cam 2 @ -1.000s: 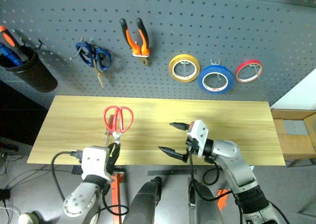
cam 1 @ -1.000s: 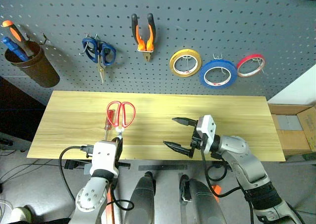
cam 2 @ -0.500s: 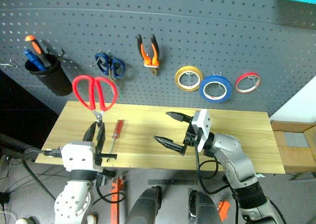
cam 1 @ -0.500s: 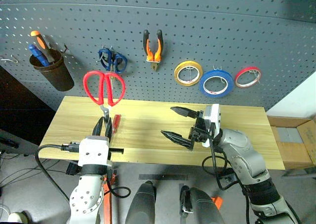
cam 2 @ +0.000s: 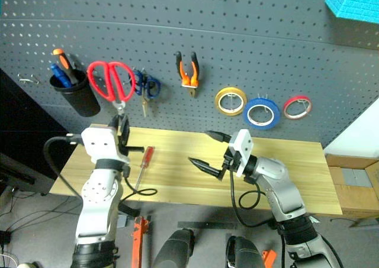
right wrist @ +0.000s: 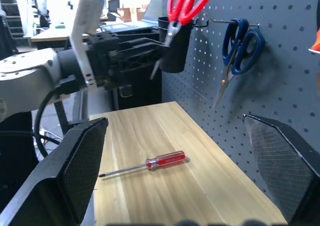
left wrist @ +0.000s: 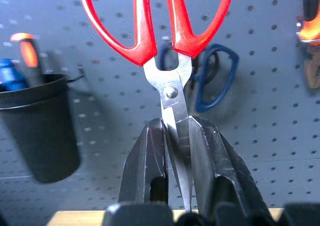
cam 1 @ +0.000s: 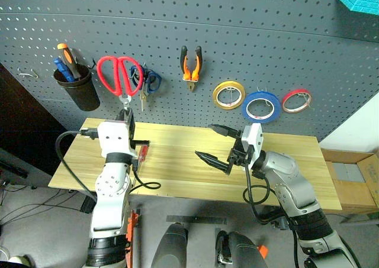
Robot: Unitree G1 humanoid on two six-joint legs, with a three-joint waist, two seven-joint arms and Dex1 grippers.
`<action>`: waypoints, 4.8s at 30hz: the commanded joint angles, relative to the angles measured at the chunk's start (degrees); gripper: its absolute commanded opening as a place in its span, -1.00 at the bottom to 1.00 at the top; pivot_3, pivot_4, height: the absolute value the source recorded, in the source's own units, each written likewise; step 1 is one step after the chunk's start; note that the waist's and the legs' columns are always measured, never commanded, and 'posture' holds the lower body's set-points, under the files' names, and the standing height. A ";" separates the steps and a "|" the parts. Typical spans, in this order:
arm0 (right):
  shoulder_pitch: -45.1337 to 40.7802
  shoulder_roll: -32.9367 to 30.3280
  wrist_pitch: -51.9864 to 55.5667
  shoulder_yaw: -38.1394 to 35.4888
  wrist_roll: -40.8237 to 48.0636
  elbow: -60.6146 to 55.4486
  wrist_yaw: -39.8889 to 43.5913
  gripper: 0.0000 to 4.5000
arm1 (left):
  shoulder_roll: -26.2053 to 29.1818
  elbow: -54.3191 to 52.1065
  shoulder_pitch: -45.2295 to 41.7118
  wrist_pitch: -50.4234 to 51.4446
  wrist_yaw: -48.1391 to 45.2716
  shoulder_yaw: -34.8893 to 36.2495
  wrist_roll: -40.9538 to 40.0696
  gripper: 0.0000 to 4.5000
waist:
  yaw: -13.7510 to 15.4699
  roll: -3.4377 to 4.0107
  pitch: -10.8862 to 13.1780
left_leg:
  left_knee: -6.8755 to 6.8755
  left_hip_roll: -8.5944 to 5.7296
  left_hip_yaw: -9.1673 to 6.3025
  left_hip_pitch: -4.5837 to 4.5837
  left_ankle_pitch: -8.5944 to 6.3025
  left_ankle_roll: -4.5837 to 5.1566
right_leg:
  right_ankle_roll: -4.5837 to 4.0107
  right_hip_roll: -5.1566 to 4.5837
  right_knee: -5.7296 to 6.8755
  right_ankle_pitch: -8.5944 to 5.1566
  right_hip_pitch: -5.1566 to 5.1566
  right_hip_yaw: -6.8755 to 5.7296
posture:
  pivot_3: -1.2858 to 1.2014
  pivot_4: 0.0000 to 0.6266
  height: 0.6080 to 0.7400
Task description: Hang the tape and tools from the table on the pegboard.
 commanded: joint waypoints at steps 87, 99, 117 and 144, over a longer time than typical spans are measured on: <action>-11.10 8.72 5.36 13.20 -12.81 3.27 -1.71 1.00 | 19.17 39.71 -17.39 23.62 -20.14 -2.29 -5.67 -0.62 | -5.33 0.94 8.59 | 0.23 0.77 0.04 -0.86 0.02 0.01 | -0.30 0.02 0.12 0.17 -0.93 0.03 | 0.20 0.27 1.00; -8.72 10.64 11.75 6.81 -2.86 -4.50 -3.10 1.00 | 15.37 -5.18 7.48 22.39 -8.13 -1.22 2.13 -0.62 | -4.80 0.54 8.17 | -0.28 0.81 -0.06 -1.05 0.14 -0.40 | -0.31 -0.09 -0.06 0.18 -1.23 0.02 | 0.29 -0.11 1.00; -20.01 21.19 4.51 2.94 -0.82 7.00 -7.70 1.00 | 29.45 7.94 -20.67 2.81 2.70 11.20 9.98 -0.62 | 2.96 -0.42 3.88 | -0.28 0.93 0.28 -1.00 0.34 -0.62 | -0.34 0.13 -0.14 0.18 -1.10 -0.78 | 0.37 -0.47 1.00; -18.44 18.69 5.00 3.32 -1.45 6.12 -11.18 1.00 | 31.42 74.33 -64.65 -27.13 -4.18 3.06 3.28 -0.62 | 4.18 -0.49 3.76 | -0.12 0.92 0.56 -1.02 0.35 -0.63 | -0.60 0.25 0.10 0.34 -1.15 -0.87 | 0.31 -0.27 1.00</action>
